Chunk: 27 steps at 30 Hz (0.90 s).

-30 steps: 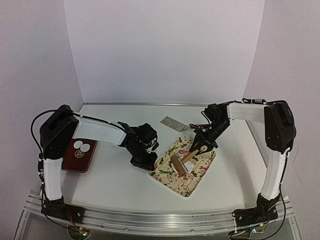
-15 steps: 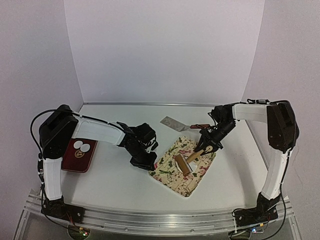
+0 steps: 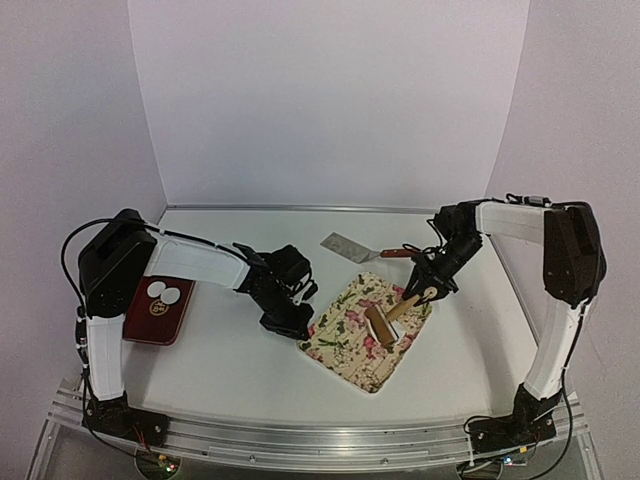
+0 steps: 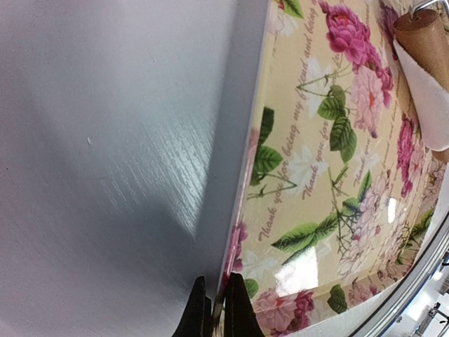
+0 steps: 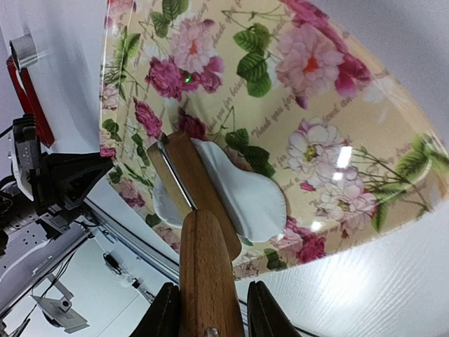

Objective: Roll out the dumpling wrappers from the dough

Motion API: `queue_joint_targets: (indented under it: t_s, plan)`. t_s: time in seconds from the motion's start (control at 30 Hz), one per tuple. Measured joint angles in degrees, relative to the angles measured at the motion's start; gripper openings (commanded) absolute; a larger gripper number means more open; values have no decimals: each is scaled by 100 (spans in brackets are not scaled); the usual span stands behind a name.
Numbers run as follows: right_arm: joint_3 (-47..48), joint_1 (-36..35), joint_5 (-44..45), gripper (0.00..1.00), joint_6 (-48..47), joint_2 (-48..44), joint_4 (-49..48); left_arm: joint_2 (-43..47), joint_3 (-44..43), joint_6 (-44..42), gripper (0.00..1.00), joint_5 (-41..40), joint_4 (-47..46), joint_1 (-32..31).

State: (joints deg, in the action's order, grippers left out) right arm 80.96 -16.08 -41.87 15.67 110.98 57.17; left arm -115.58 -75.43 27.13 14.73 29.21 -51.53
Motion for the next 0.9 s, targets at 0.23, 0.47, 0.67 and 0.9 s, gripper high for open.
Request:
queue_joint_targets:
  t_s: [0.23, 0.47, 0.67, 0.9]
  plan:
    - [521, 162, 1347, 0, 54, -267, 486, -175, -335, -259, 0, -139, 285, 29]
    - [865, 164, 1867, 0, -23, -296, 529, -268, -526, -419, 0, -187, 387, 66]
    - [1132, -13, 1986, 0, -218, -623, 842, -287, -601, -434, 5, -327, 513, 140]
    - [1434, -927, 2273, 0, -596, -805, 1079, -287, -622, -368, 0, -464, 543, 236]
